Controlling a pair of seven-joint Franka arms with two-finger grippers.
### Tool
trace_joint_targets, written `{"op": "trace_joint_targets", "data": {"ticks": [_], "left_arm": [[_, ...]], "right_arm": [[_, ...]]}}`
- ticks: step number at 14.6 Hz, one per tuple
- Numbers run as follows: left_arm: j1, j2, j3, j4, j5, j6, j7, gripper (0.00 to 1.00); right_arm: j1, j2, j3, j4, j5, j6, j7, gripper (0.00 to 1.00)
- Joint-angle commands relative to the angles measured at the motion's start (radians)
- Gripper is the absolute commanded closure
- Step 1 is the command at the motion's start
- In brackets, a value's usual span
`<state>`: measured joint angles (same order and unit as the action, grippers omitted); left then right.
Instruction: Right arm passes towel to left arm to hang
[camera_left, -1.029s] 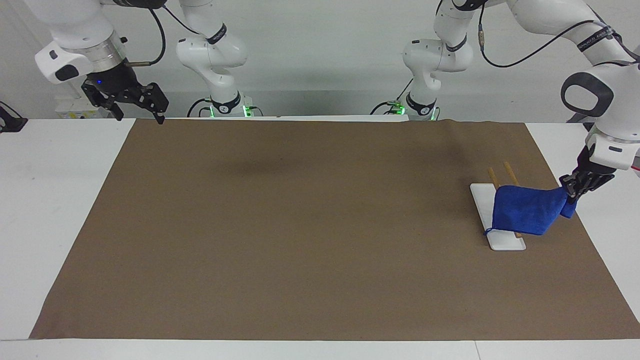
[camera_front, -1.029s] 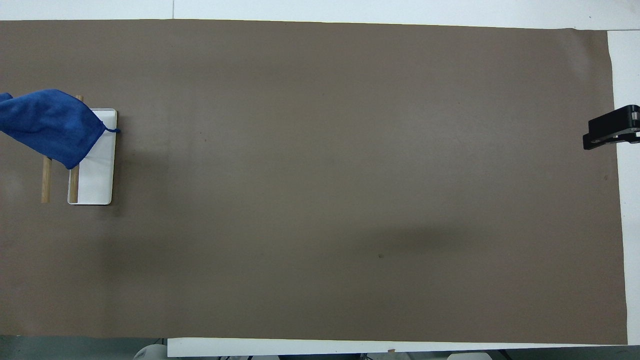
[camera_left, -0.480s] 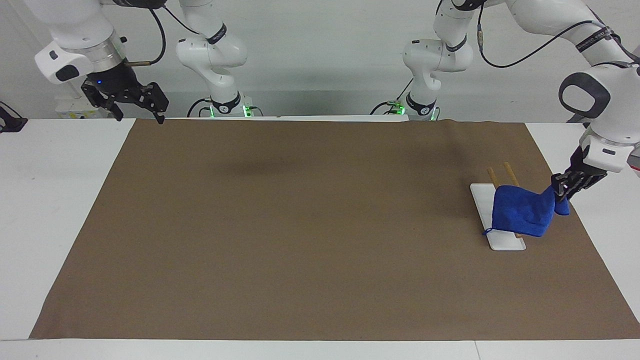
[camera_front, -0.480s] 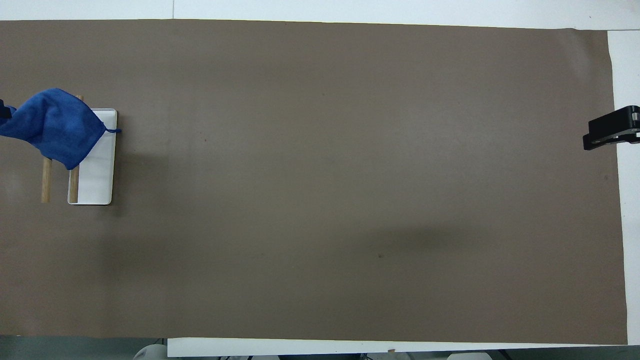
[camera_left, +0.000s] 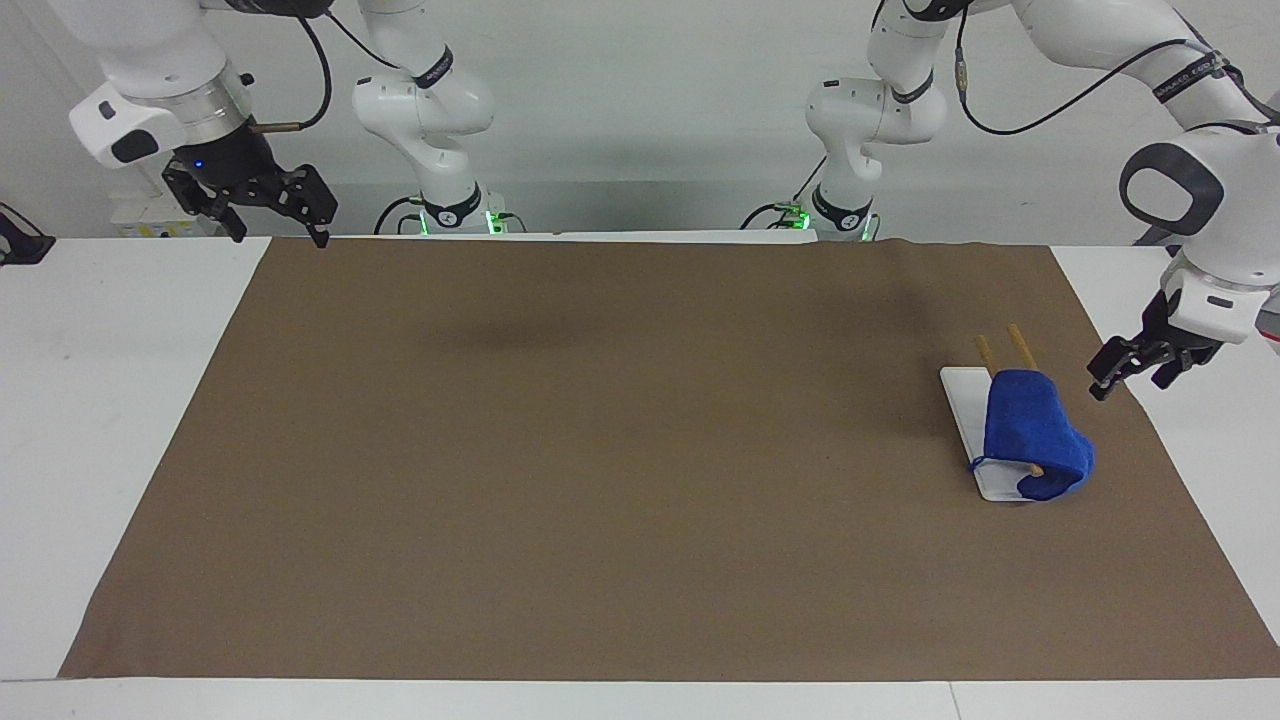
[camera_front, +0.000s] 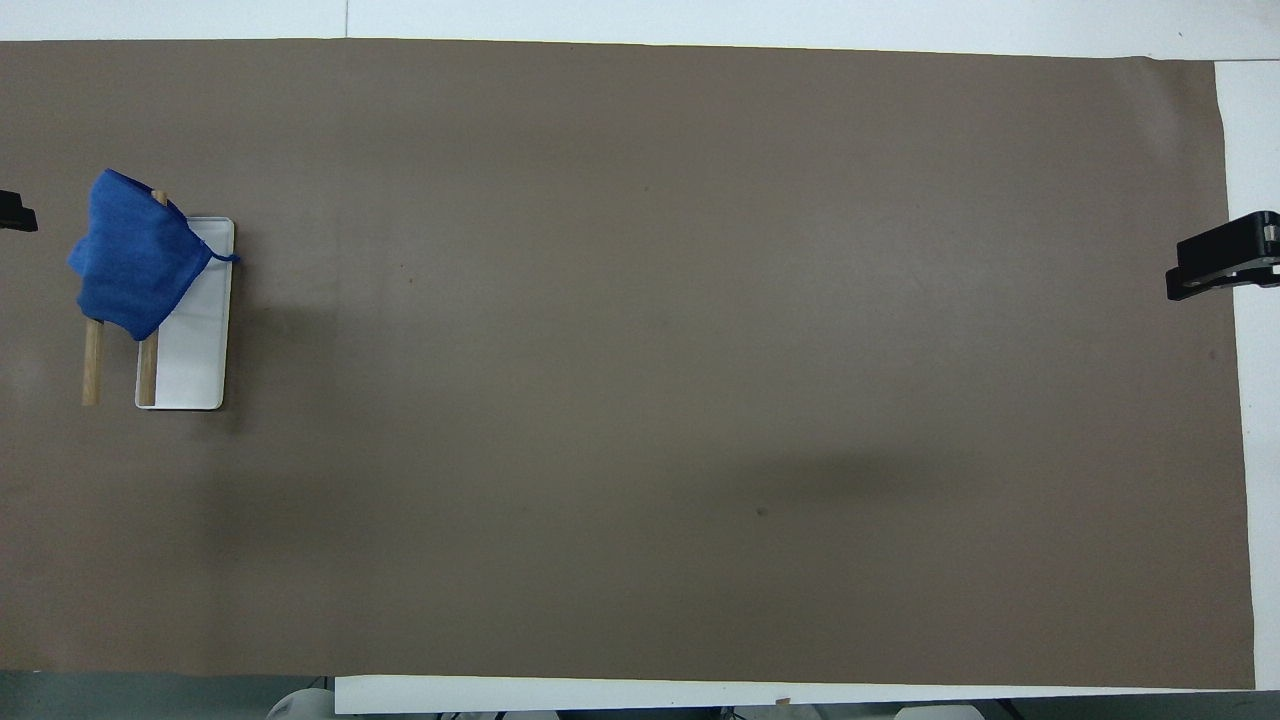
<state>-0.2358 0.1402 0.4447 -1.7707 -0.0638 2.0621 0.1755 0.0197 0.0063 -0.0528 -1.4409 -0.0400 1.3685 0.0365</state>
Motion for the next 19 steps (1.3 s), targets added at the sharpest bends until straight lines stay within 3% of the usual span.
{"op": "trace_joint_targets", "data": {"ticks": [1,4,12,15,19], "left_arm": [[-0.016,-0.004,0.002,0.068,0.007,-0.083,-0.022,0.01],[-0.016,-0.004,-0.043,0.103,0.009,-0.126,-0.089,0.01],[-0.040,-0.013,-0.306,0.215,0.060,-0.382,-0.468,0.02],[-0.040,-0.017,-0.399,0.240,0.127,-0.459,-0.472,0.02],[-0.040,-0.021,-0.396,0.238,0.125,-0.468,-0.430,0.02]], "right_arm": [[-0.009,-0.006,0.002,-0.007,0.000,0.006,-0.026,0.00],[-0.009,-0.006,0.002,-0.007,0.000,0.004,-0.027,0.00],[-0.011,-0.011,-0.004,-0.009,-0.001,0.001,-0.023,0.00],[-0.009,-0.012,-0.004,-0.013,-0.001,0.003,-0.024,0.00],[-0.009,-0.012,-0.004,-0.015,-0.001,0.004,-0.024,0.00]]}}
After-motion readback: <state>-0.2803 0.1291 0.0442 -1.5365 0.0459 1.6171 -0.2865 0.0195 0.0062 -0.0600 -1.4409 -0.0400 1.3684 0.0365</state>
